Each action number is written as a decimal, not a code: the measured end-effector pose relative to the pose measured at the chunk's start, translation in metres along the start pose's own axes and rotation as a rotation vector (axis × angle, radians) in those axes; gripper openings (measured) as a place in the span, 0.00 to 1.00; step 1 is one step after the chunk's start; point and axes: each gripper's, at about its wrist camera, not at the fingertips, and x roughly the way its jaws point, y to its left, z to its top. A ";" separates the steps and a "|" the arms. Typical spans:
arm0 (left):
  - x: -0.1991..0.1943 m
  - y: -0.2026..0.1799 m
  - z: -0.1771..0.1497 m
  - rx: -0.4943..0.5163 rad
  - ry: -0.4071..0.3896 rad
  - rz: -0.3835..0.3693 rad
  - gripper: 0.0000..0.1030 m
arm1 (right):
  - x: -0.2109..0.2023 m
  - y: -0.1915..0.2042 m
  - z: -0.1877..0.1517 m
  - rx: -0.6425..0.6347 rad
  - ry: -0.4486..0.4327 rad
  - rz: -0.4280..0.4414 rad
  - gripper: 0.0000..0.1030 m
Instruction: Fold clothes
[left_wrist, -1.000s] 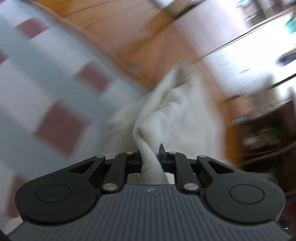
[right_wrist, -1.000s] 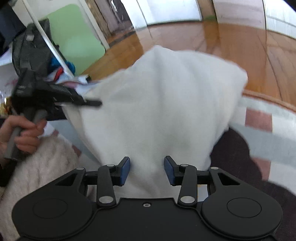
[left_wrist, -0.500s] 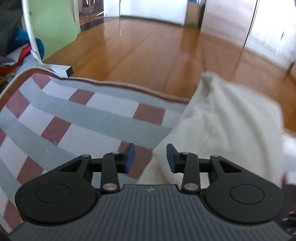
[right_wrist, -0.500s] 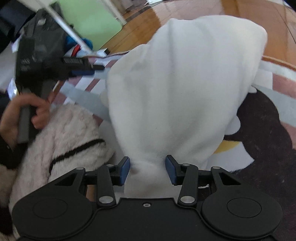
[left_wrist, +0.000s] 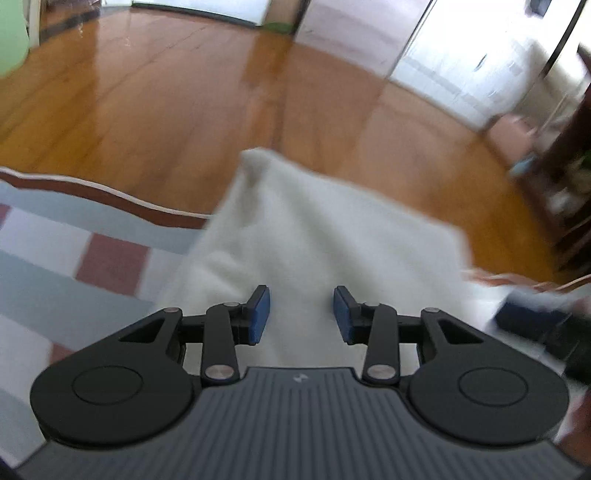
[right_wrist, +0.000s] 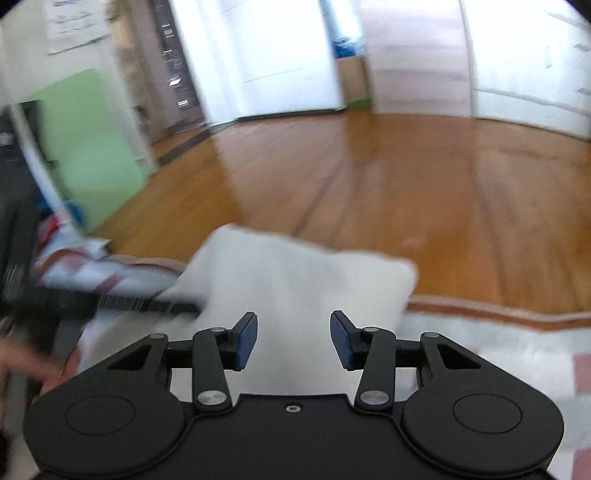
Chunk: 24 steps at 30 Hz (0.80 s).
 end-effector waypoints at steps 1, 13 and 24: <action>0.003 0.010 -0.003 -0.039 0.019 0.001 0.38 | 0.011 -0.001 0.002 -0.002 0.001 -0.010 0.55; -0.010 0.056 -0.013 -0.117 0.035 0.121 0.10 | 0.084 -0.032 0.001 -0.023 0.015 -0.109 0.57; -0.006 0.051 -0.018 -0.140 0.049 0.104 0.10 | 0.012 0.041 -0.040 -0.248 0.016 0.041 0.57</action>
